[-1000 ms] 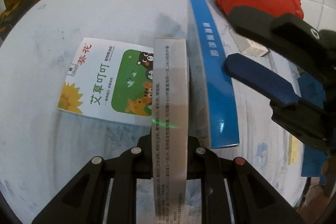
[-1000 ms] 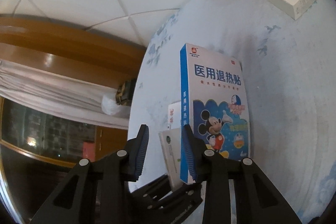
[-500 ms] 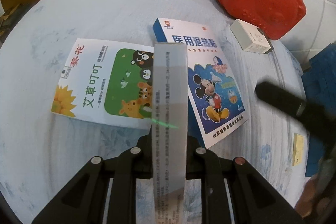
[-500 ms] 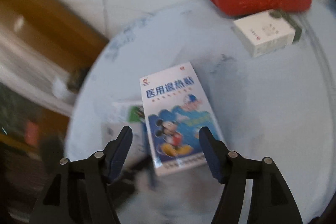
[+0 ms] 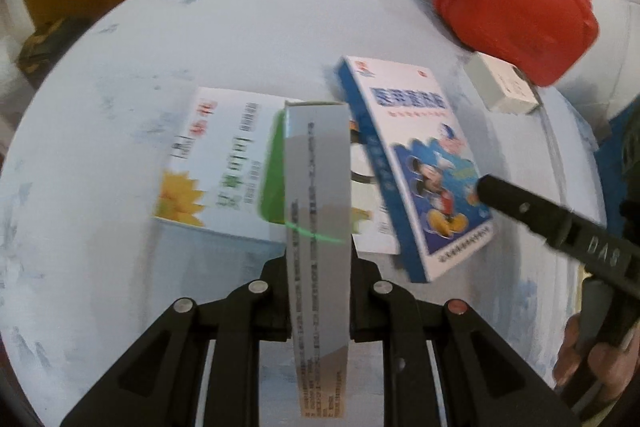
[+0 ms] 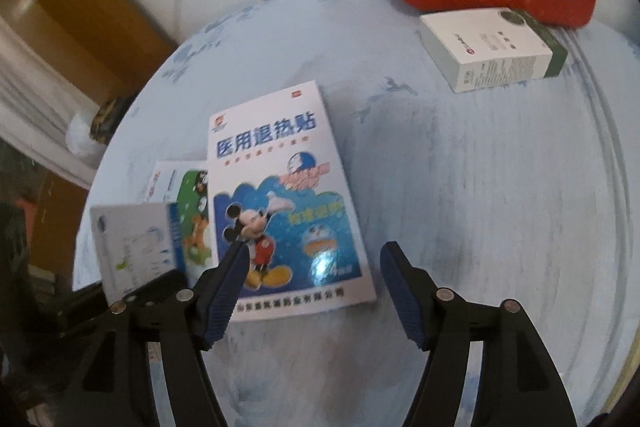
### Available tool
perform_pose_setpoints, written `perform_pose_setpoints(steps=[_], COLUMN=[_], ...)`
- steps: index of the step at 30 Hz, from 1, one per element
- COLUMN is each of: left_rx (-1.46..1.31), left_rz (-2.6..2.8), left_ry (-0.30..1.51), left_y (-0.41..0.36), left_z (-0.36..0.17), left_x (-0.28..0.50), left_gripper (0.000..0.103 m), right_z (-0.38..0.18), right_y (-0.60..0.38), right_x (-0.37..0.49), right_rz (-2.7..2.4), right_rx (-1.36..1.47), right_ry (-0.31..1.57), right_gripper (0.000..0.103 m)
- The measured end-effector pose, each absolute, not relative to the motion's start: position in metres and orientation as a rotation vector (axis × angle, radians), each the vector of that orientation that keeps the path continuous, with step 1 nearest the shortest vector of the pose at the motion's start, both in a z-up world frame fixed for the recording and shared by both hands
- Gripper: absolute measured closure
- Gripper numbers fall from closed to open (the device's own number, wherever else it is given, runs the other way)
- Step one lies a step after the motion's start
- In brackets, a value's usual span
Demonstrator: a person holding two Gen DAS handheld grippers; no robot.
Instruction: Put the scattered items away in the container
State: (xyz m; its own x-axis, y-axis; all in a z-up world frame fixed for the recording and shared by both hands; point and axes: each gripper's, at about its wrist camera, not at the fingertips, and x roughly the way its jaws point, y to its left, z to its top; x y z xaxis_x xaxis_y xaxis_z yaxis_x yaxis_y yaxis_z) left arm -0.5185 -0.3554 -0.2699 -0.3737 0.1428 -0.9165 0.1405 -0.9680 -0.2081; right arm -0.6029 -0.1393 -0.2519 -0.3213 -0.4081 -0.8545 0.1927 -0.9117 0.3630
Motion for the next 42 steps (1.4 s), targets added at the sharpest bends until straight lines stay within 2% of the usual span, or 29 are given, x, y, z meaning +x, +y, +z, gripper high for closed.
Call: perform_pose_setpoints(steps=[7, 10, 12, 13, 16, 21, 26, 29, 35, 38, 42], left_rx=[-1.771, -1.769, -1.768, -1.77, -1.771, -1.785, -1.78, -1.767, -1.751, -1.755, -1.751], left_rz=[2.648, 2.642, 2.629, 2.631, 2.631, 2.626, 2.619, 2.6, 2.579, 2.581, 2.578], left_ry=[-0.407, -0.371, -0.343, -0.318, -0.346, -0.37, -0.425, -0.465, -0.536, -0.507, -0.494], left_y=[-0.38, -0.371, -0.36, -0.354, -0.36, -0.369, -0.385, -0.392, -0.408, -0.412, -0.413], left_z=[-0.27, -0.276, -0.276, -0.276, -0.275, -0.277, -0.277, -0.278, -0.277, -0.276, -0.277], left_x=[-0.519, -0.525, -0.529, -0.531, -0.532, -0.535, -0.538, -0.54, -0.541, -0.545, -0.549], left_gripper=[0.086, 0.086, 0.086, 0.087, 0.087, 0.087, 0.087, 0.087, 0.087, 0.087, 0.087], right_z=[-0.271, -0.28, -0.281, -0.279, -0.258, -0.243, -0.222, -0.216, -0.205, -0.203, -0.209], right_y=[-0.122, -0.128, -0.136, -0.142, -0.158, -0.148, -0.167, -0.178, -0.216, -0.22, -0.229], right_x=[-0.625, -0.63, -0.629, -0.626, -0.615, -0.617, -0.613, -0.613, -0.617, -0.618, -0.615], right_rz=[-2.154, -2.094, -2.001, -1.953, -2.0, -1.866, -1.817, -1.715, -1.826, -1.916, -1.733], right_rx=[1.553, 1.572, 1.565, 1.542, 1.496, 1.432, 1.387, 1.349, 1.346, 1.381, 1.374], right_ry=[-0.468, -0.503, -0.56, -0.579, -0.487, -0.741, -0.798, -0.912, -0.89, -0.857, -1.005], right_gripper=[0.03, 0.023, 0.029, 0.043, 0.043, 0.043, 0.043, 0.043, 0.044, 0.043, 0.04])
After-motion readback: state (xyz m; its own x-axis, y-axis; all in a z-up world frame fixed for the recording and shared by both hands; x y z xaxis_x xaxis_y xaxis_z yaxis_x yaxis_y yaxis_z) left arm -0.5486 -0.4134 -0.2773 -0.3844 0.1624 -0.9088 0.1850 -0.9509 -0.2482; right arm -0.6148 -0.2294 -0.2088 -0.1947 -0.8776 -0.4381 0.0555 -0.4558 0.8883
